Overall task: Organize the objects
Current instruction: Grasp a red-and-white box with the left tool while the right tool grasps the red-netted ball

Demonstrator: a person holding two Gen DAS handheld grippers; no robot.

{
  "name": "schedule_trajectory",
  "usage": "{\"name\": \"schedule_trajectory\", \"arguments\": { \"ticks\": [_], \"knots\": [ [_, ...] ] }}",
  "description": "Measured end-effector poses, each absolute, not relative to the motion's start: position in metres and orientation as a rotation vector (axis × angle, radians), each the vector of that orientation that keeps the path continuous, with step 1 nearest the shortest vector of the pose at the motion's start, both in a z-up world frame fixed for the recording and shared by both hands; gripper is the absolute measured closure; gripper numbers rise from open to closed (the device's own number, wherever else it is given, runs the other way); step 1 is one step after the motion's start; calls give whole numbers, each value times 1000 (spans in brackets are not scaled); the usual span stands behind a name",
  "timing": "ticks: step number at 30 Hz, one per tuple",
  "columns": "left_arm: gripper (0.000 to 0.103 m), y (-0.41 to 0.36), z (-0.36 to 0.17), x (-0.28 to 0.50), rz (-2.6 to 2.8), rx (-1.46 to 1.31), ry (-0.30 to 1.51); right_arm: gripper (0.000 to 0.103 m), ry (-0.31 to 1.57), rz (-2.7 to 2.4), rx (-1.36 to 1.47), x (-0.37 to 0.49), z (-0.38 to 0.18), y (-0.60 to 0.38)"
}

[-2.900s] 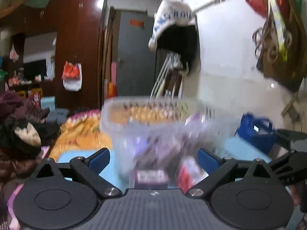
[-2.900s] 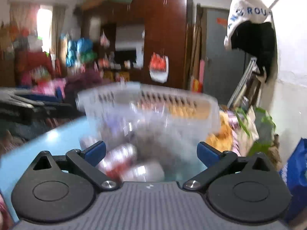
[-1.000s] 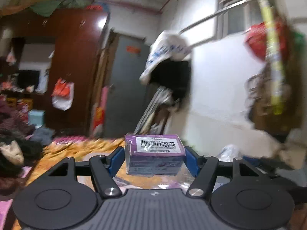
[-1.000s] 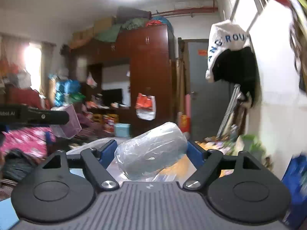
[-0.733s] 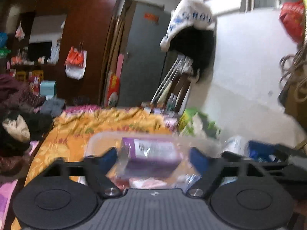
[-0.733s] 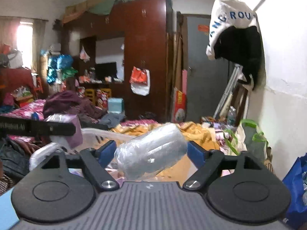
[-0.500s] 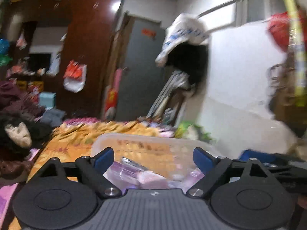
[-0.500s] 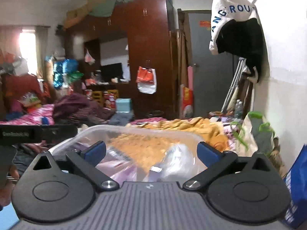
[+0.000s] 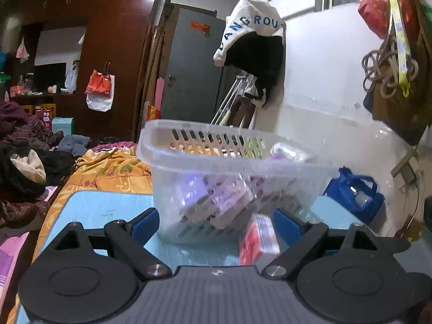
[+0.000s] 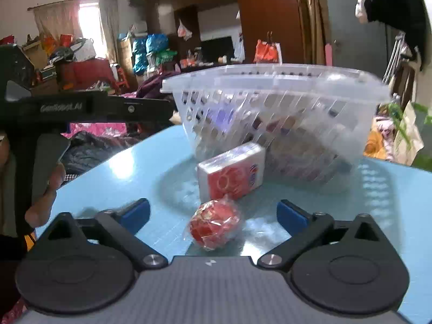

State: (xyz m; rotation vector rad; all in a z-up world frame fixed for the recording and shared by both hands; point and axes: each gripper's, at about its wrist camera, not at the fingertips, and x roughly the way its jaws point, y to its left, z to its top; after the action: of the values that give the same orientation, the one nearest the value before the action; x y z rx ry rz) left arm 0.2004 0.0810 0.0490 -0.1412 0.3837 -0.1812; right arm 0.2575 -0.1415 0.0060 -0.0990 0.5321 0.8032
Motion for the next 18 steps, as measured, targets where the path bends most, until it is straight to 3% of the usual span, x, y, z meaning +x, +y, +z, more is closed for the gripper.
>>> {"name": "schedule_trajectory", "arguments": {
  "ticks": [1,3,14,16,18],
  "knots": [
    [10,79,45,201,-186,-127,391,31,543,820,-103,260,4,-139],
    [10,73,41,200,-188,-114,390,53,561,810,-113,257,2,-133],
    [10,26,23,224,-191,7,484,54,398,593,-33,253,9,-189],
    [13,17,18,228,-192,28,510,54,383,585,-11,253,10,-194],
    [23,12,12,230,-193,48,527,54,370,590,8,254,10,-198]
  ]
}}
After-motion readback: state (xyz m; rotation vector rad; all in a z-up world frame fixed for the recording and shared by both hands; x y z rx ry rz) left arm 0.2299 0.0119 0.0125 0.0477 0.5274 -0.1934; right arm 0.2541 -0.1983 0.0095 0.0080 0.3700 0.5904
